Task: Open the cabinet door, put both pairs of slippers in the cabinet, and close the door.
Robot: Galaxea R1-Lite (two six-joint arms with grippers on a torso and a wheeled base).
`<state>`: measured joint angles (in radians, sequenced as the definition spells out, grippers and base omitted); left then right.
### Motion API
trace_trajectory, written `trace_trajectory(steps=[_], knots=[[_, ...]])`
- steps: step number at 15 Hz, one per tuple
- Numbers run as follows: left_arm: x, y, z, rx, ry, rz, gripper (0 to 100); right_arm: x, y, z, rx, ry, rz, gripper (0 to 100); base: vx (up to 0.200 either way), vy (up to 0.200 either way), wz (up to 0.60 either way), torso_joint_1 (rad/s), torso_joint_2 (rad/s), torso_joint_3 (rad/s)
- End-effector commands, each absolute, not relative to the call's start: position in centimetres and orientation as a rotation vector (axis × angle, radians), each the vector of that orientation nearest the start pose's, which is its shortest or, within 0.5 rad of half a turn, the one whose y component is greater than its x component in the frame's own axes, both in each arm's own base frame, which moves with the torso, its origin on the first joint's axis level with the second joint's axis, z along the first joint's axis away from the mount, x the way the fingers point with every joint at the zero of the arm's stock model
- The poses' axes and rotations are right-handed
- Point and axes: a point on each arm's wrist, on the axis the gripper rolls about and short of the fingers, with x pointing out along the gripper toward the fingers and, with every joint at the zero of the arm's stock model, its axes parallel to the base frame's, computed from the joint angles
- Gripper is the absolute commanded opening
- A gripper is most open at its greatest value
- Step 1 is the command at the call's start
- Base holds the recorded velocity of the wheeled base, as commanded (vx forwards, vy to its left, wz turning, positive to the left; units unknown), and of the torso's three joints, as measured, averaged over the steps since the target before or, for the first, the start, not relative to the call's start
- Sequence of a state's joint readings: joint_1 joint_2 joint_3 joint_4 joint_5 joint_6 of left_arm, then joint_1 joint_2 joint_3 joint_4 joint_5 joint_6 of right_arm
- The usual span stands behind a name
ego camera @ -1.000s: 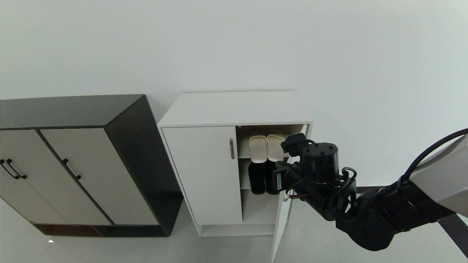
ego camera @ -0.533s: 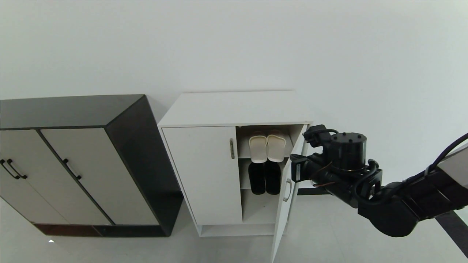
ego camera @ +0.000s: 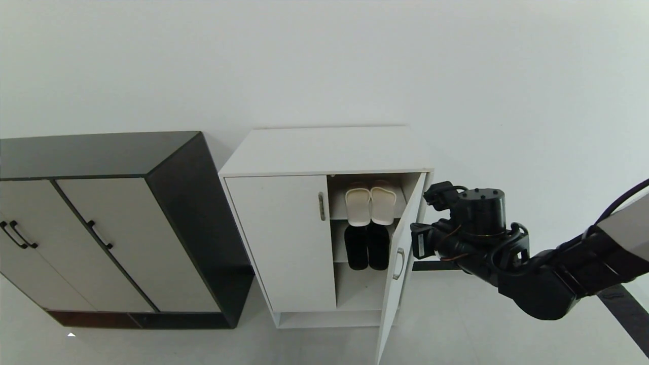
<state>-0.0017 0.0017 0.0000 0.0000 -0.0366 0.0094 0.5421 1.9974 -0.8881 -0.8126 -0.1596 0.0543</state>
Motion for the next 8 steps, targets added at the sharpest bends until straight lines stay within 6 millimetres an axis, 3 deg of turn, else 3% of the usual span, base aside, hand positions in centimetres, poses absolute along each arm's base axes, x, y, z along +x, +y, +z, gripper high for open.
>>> trace_trajectory(steps=[1,5,8], knots=[[-2.3,-0.1,7.6,0.009,0.003,-0.038,0,32.5,19.0,10.6,-0.059,0.317,0.367,0,0.0,0.0,0.0,0.0,0.0,0.0],[-2.3,-0.1,7.6,0.009,0.003,-0.038,0,34.0,20.1,9.5,-0.04,0.283,0.368,0,0.0,0.0,0.0,0.0,0.0,0.0],[-2.3,-0.1,7.6,0.009,0.003,-0.038,0,34.7,20.8,9.4,0.013,0.156,0.382,0,0.0,0.0,0.0,0.0,0.0,0.0]])
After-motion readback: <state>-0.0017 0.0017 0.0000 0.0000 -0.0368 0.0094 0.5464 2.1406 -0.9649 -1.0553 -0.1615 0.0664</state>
